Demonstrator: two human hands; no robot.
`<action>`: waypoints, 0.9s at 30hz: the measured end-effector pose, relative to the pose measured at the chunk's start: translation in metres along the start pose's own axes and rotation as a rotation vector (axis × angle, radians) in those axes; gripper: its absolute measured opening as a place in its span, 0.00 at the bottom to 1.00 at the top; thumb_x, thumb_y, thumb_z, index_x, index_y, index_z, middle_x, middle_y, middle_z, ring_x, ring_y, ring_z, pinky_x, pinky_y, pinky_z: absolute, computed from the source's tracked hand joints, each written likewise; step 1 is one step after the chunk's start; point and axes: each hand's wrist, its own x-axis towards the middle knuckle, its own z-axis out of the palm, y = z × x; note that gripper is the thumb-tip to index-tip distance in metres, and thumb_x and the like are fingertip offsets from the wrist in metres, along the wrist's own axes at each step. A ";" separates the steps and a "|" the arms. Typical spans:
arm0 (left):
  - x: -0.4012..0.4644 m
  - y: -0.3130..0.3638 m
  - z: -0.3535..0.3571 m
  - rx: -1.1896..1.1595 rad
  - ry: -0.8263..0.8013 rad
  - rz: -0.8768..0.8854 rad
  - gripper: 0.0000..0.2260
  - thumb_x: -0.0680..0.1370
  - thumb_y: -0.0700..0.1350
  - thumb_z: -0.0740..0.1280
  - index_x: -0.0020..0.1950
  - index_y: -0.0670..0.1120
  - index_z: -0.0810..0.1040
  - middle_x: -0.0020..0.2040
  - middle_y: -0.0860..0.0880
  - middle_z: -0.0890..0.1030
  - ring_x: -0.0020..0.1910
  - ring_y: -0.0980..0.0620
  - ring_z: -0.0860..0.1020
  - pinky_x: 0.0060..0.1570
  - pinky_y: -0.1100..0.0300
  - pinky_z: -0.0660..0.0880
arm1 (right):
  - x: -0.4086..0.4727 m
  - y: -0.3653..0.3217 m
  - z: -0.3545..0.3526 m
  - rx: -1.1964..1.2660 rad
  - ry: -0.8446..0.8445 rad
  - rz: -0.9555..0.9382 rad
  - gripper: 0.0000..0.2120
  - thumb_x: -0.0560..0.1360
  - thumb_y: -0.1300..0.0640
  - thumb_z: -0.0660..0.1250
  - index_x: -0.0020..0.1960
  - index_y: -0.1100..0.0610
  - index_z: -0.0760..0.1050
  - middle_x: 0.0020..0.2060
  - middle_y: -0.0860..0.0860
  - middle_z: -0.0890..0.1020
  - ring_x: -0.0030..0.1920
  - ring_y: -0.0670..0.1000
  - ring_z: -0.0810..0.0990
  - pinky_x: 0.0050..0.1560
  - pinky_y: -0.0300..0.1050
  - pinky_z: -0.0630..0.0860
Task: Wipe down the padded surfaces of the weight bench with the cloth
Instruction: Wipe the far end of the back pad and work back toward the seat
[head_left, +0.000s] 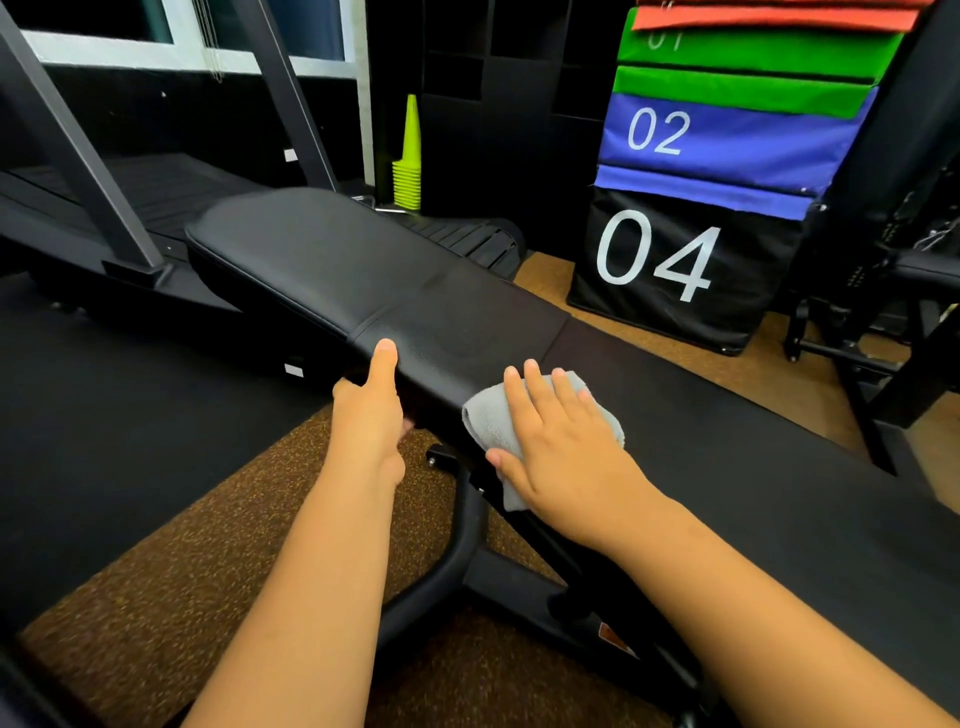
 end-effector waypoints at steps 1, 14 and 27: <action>0.000 0.000 0.000 0.001 0.004 -0.007 0.38 0.69 0.66 0.67 0.74 0.48 0.65 0.63 0.46 0.78 0.51 0.47 0.81 0.53 0.47 0.78 | 0.006 -0.003 -0.001 0.037 -0.011 0.014 0.35 0.81 0.39 0.48 0.79 0.55 0.39 0.79 0.56 0.45 0.78 0.60 0.44 0.77 0.57 0.45; -0.063 0.003 0.028 0.951 0.253 0.823 0.24 0.80 0.49 0.64 0.75 0.46 0.63 0.75 0.48 0.64 0.77 0.44 0.56 0.72 0.36 0.54 | 0.050 0.043 0.001 0.213 -0.075 0.095 0.32 0.81 0.39 0.44 0.79 0.53 0.43 0.79 0.53 0.46 0.78 0.59 0.44 0.76 0.60 0.45; -0.041 0.014 0.071 1.690 -0.426 0.931 0.22 0.85 0.51 0.47 0.79 0.51 0.56 0.80 0.54 0.56 0.79 0.52 0.48 0.74 0.41 0.46 | 0.046 0.111 0.008 0.215 -0.129 0.216 0.31 0.82 0.40 0.45 0.80 0.53 0.44 0.79 0.52 0.46 0.78 0.57 0.42 0.76 0.56 0.42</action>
